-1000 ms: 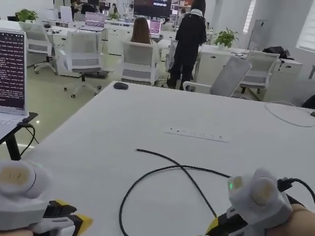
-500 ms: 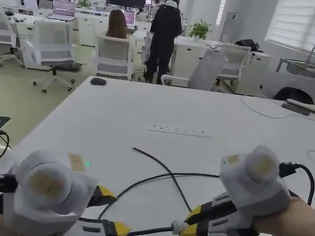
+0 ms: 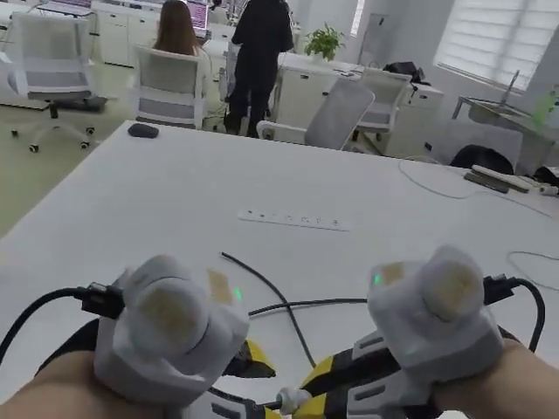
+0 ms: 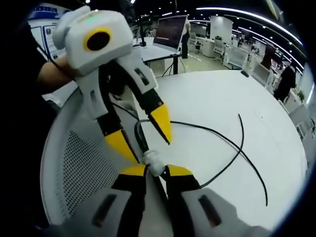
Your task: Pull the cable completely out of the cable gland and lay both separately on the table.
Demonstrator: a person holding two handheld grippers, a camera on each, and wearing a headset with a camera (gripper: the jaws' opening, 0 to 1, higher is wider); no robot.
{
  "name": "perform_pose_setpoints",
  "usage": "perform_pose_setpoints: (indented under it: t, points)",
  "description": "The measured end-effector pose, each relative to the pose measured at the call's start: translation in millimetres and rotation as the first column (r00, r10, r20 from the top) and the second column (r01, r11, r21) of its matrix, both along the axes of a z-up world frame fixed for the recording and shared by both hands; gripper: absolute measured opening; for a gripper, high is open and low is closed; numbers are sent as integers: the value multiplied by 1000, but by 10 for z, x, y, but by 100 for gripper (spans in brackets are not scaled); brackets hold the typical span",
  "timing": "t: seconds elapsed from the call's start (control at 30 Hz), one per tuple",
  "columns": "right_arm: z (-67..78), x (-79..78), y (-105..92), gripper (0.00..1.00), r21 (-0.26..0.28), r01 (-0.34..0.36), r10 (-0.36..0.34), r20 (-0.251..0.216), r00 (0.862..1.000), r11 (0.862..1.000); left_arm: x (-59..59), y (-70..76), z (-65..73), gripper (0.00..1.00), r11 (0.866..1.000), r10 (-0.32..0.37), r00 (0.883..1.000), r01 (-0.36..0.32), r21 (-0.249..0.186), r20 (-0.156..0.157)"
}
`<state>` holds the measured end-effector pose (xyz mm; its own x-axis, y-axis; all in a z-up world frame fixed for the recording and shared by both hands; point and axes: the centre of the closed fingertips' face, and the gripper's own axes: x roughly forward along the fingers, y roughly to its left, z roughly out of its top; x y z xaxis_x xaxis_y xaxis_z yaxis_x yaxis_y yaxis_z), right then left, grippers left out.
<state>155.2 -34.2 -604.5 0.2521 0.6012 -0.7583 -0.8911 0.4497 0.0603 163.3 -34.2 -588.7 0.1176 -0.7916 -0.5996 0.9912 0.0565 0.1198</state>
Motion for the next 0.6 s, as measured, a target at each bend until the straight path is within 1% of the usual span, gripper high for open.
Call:
perform_pose_setpoints:
  t: [0.03,0.1,0.17,0.2,0.23,0.3,0.37,0.4,0.43,0.47,0.5,0.53,0.57,0.6]
  points:
    - [2,-9,7,13,-2,-9,9,3,1000,1000,-20,-8,4,28,1000,-7,1000,7,22,17]
    - [12,-11,16,13,-3,-29,29,9,1000,1000,-59,-48,27,27,999,-18,999,16,40,38]
    - [13,-5,11,13,-13,-39,39,12,999,999,-71,-50,22,24,997,-19,998,14,81,56]
    - [16,-10,10,13,-15,-43,43,8,999,999,-79,-53,20,23,996,-18,998,12,94,60]
    - [27,-9,8,13,-19,-61,61,17,998,998,-88,-60,17,22,994,-18,997,10,106,71]
    - [44,3,-1,13,-16,-74,75,27,997,997,-87,-61,5,21,992,-25,995,13,126,96]
    - [53,27,-31,13,-14,-80,81,31,996,997,-96,-35,-57,20,984,-26,994,6,178,110]
    - [57,23,-49,13,-16,-87,87,26,996,996,-99,-41,-69,20,982,-28,993,5,189,117]
    - [69,26,-51,13,-13,-93,93,32,995,996,-107,-36,-85,21,979,-27,993,3,204,115]
    - [85,33,-51,13,-5,-95,95,35,995,995,-102,-49,-90,20,977,-25,992,-2,211,122]
    - [102,33,-44,13,11,-102,102,33,994,995,-98,-55,-88,21,978,-23,992,-3,209,123]
    - [103,36,-44,13,15,-105,104,32,994,994,-87,-64,-89,21,978,-16,992,-10,210,122]
    - [88,43,-44,13,11,-107,107,27,994,994,-80,-67,-89,21,977,-10,993,-16,213,120]
    - [81,36,-43,13,7,-116,116,23,993,993,-67,-70,-88,20,976,-5,992,-23,218,127]
